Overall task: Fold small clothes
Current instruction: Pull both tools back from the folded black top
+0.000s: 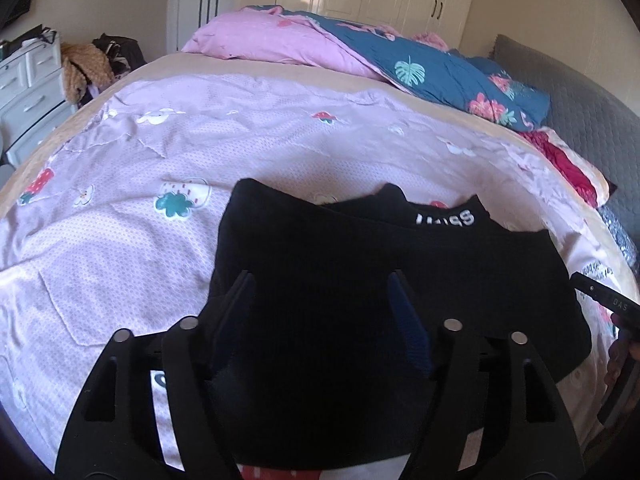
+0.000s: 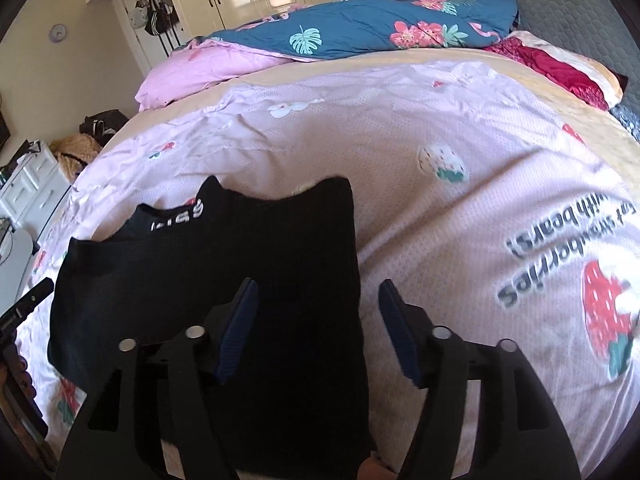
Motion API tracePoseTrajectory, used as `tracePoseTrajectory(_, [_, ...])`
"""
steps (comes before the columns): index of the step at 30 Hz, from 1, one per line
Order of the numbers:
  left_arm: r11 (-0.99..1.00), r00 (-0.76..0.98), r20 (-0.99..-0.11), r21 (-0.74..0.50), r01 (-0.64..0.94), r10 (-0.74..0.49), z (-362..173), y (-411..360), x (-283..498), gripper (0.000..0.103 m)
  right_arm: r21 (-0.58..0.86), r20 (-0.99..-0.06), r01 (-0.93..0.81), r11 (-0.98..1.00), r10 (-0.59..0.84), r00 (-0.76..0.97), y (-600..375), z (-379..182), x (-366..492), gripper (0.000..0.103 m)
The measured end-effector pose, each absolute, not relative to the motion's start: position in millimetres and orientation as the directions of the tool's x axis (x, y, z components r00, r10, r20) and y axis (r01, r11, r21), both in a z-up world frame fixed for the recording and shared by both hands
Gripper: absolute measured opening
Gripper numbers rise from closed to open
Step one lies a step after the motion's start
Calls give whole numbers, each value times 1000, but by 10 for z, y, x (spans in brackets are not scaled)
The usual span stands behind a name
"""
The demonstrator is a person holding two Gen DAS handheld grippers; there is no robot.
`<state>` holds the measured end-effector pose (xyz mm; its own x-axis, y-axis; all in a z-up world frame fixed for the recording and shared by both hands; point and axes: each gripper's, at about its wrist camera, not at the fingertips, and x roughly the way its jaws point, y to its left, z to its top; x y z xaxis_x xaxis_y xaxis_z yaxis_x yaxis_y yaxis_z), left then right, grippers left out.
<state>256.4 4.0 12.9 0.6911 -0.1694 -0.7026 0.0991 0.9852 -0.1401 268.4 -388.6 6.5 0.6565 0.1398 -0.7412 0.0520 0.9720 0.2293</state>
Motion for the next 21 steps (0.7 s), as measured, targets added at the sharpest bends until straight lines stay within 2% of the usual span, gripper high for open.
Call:
tracePoseTrajectory(3, [986,672,-722,-128,104,-165,44,-6,2461,75,222,-751,54,974,135,646,-3862,50,2592,65])
tracePoseTrajectory(8, [986,630,-758,-134,103,-169,-97,-31,2385,82,203,-714,19,979,135,687,-3744,141,2348,69])
tracePoseTrajectory(11, [987,609,-776,-129,99,-163,-156,-34,2350,83,178,-690,-15,984,136,711,-3638,208,2220,75])
tracePoseTrajectory(21, [988,575,-804,-128,81,-151,-378,-10,2159,86,157,-700,-80,984,168,694,-3369,179,2137,76])
